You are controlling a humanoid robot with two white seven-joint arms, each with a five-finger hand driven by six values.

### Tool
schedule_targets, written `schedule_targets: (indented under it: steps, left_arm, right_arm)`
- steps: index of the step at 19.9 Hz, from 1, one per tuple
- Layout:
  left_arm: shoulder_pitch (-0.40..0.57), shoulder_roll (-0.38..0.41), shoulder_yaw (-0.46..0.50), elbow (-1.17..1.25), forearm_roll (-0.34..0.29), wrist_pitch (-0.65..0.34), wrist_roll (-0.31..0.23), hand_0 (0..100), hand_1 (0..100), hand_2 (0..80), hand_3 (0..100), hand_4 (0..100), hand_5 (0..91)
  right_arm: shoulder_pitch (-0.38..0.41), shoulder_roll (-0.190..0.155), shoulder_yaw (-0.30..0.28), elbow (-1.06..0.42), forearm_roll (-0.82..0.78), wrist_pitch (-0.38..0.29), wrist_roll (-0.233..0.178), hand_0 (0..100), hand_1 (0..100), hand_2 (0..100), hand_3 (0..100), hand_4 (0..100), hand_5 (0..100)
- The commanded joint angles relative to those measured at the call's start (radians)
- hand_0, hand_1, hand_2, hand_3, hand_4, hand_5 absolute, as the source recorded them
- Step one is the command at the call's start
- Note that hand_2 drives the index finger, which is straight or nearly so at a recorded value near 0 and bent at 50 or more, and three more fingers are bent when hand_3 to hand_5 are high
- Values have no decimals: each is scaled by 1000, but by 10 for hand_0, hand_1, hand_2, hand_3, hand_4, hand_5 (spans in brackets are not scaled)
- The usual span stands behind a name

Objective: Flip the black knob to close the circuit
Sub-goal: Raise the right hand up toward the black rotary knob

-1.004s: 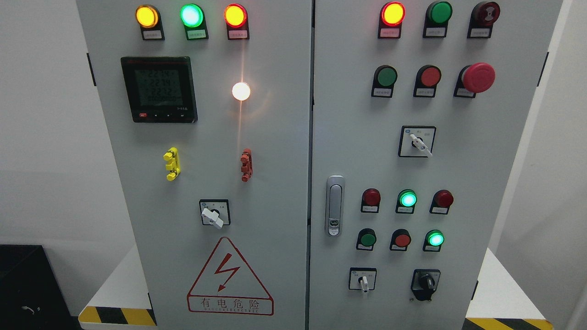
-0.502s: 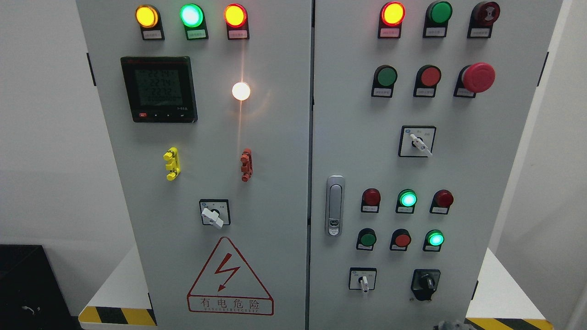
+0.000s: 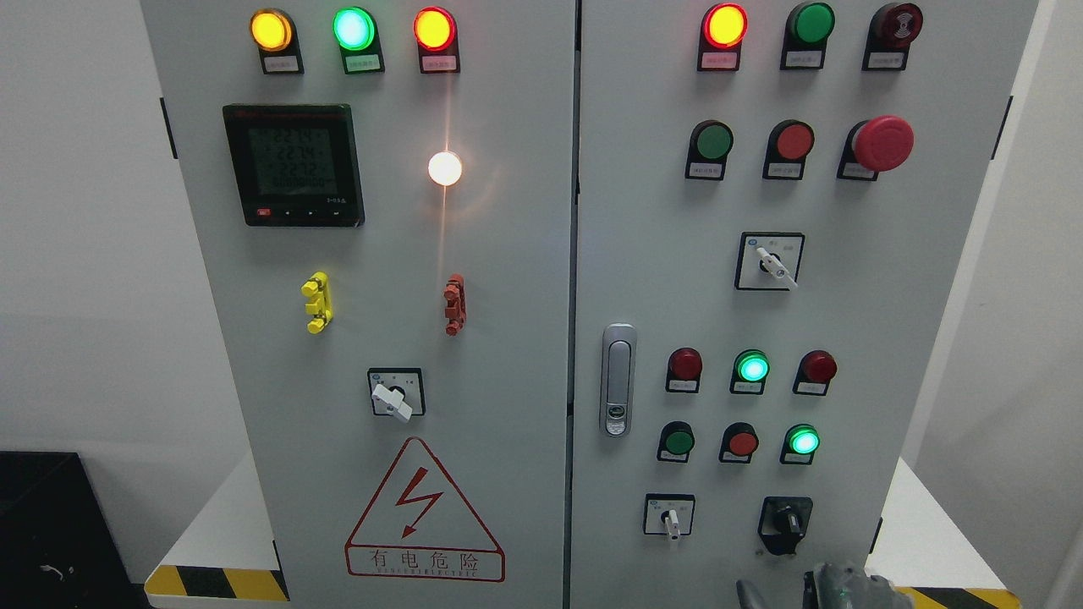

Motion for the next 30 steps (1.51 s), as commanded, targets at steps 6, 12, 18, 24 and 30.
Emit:
schedule_targets:
  steps: [6,12,18,24,30]
  left_arm:
    - [0,0,-1,-1,1,-1,1,120,556,0,0,0,0]
    - [0,0,0,-1,0,-1,1,120,556,0,0,0,0]
    - [0,0,0,-1,0,-1,1,120,556,0,0,0,0]
    - [0,0,0,-1,0,-1,1,120,556,0,0,0,0]
    - [0,0,-1,-1,0,-1,1,120,556,0,0,0,0]
  right_arm:
    - [-38,-6,-32,23,4,0,1,0,0,936,1000,980,1000]
    - [-61,-7,-45,54,4,0,1,0,0,935,1000,980,1000]
    - [-71,-7,-48,61,9,0,2,0,0,932,1000,980,1000]
    - [-93,-7,-52,94,21,0,2,0,0,929,1000,980,1000]
    - [-107,-19,-83,121,21,0,-2,0,0,928,1000,980,1000]
